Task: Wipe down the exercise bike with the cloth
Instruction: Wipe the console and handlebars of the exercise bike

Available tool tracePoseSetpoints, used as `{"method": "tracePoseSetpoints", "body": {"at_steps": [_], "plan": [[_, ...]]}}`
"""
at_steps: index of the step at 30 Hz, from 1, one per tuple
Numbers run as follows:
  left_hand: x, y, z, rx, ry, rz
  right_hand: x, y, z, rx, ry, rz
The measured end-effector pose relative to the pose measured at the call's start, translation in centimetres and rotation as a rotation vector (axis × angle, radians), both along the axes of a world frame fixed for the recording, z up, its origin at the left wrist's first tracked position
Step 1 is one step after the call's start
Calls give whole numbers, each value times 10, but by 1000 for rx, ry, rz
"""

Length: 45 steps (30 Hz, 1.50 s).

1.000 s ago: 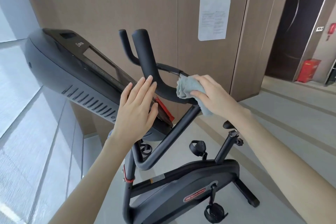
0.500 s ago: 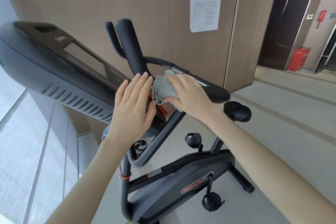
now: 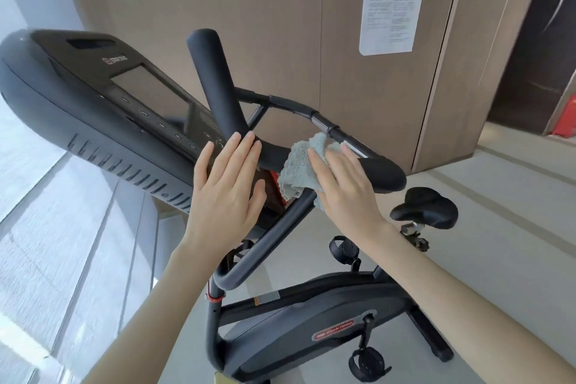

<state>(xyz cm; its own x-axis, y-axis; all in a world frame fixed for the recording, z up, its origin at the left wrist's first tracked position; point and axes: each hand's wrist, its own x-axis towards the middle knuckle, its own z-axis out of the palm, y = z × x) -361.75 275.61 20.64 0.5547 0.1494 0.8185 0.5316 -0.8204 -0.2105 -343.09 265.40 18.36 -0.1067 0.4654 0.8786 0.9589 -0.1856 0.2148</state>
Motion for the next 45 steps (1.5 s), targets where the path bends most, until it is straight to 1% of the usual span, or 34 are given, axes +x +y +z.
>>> {"method": "tracePoseSetpoints", "body": {"at_steps": [2, 3, 5, 6, 7, 10, 12, 13, 15, 17, 20, 22, 23, 24, 25, 27, 28, 29, 30, 32, 33, 35, 36, 37, 39, 41, 42, 43, 44, 45], "plan": [[1, -2, 0, 3, -9, 31, 6, 0, 14, -124, 42, 33], [3, -4, -1, 0, -19, 45, 9, 1, 26, -245, 127, 75], [8, -10, 0, -9, -39, 67, 17, 4, 54, -574, 377, 140], [10, -12, 0, -13, -49, 79, 22, 8, 66, -711, 465, 156], [11, -14, 1, -17, -59, 89, 26, 13, 74, -811, 513, 166], [13, -19, 2, -26, -64, 126, 37, 26, 87, -979, 624, 245], [13, -21, 2, -30, -63, 147, 40, 29, 90, -1030, 676, 288], [14, -22, 2, -30, -64, 158, 41, 28, 88, -1022, 663, 287], [15, -25, 1, -32, -66, 182, 39, 24, 78, -918, 574, 240], [17, -27, 0, -41, -76, 201, 33, 17, 62, -740, 429, 226], [20, -30, -1, -64, -90, 217, 24, 4, 42, -400, 132, 196], [22, -32, -1, -73, -92, 233, 25, -1, 34, -283, 24, 222], [23, -32, -1, -73, -89, 239, 28, -3, 31, -266, 23, 257], [23, -31, -1, -70, -87, 244, 33, -6, 31, -271, 68, 326], [23, -31, -1, -65, -86, 249, 39, -9, 36, -269, 172, 429], [23, -32, -1, -65, -81, 261, 48, -11, 56, -244, 497, 616], [23, -33, -1, -72, -83, 267, 53, -7, 67, -277, 632, 644], [24, -35, 0, -84, -87, 272, 56, 0, 76, -369, 710, 624], [25, -36, 1, -97, -93, 276, 56, 9, 81, -511, 734, 587], [23, -39, 4, -119, -116, 284, 45, 22, 82, -781, 679, 543], [20, -40, 5, -123, -129, 287, 37, 28, 79, -832, 611, 520], [13, -41, 7, -121, -152, 293, 23, 37, 74, -768, 469, 479], [9, -41, 8, -120, -162, 295, 18, 41, 74, -713, 454, 487], [6, -41, 9, -119, -169, 297, 14, 46, 76, -676, 486, 514], [-2, -40, 13, -122, -178, 302, 6, 57, 85, -590, 682, 615], [-9, -38, 18, -120, -186, 311, -1, 70, 103, -413, 963, 744], [-13, -37, 21, -113, -187, 316, -4, 77, 115, -307, 1073, 795], [-16, -36, 23, -105, -185, 319, -9, 85, 129, -231, 1135, 833], [-19, -35, 26, -99, -185, 318, -15, 92, 141, -205, 1161, 874], [-21, -34, 28, -97, -189, 315, -22, 100, 151, -226, 1172, 921]]}}
